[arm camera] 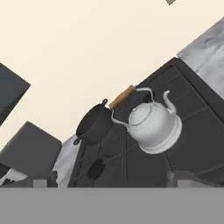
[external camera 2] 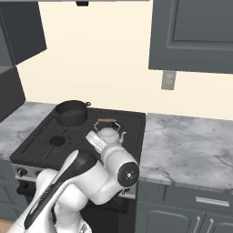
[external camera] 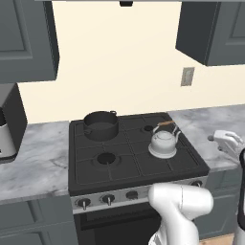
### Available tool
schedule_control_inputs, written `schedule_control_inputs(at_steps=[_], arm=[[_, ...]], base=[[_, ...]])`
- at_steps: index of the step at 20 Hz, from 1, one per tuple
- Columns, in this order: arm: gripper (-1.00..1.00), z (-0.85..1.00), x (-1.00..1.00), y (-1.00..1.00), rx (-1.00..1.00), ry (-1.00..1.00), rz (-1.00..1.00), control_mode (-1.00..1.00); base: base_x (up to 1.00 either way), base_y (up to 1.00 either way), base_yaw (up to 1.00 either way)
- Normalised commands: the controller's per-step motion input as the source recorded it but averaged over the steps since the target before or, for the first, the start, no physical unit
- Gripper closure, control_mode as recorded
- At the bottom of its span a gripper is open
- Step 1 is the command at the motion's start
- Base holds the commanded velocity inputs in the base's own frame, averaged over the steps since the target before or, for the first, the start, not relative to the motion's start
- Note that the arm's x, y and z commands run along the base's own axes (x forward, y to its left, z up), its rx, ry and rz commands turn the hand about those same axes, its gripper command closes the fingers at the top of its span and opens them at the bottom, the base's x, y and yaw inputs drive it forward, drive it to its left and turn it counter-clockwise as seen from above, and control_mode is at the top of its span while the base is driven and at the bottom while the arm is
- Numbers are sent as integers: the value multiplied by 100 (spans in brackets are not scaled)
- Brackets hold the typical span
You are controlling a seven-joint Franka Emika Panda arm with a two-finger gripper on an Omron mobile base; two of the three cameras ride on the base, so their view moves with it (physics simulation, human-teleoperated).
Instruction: Pick the kettle from the counter and place it on a stove burner. Then turn the burner on.
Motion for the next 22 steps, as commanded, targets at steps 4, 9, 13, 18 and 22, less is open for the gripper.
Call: schedule_control_inputs(at_steps=[4, 9, 13, 18, 22], arm=[[-100, 0, -41, 0, -7, -52, 26, -100], [-100, -6, -23, 0, -11, -41, 14, -100], [-100, -20, -8, -18, -6, -24, 0, -100], [-100, -34, -2, -12, -3, -18, 0, -100], [-100, -47, -1, -20, -1, -19, 0, -100]], base=[[0, 0, 0], [0, 0, 0], [0, 0, 0], [0, 0, 0], [0, 0, 0]])
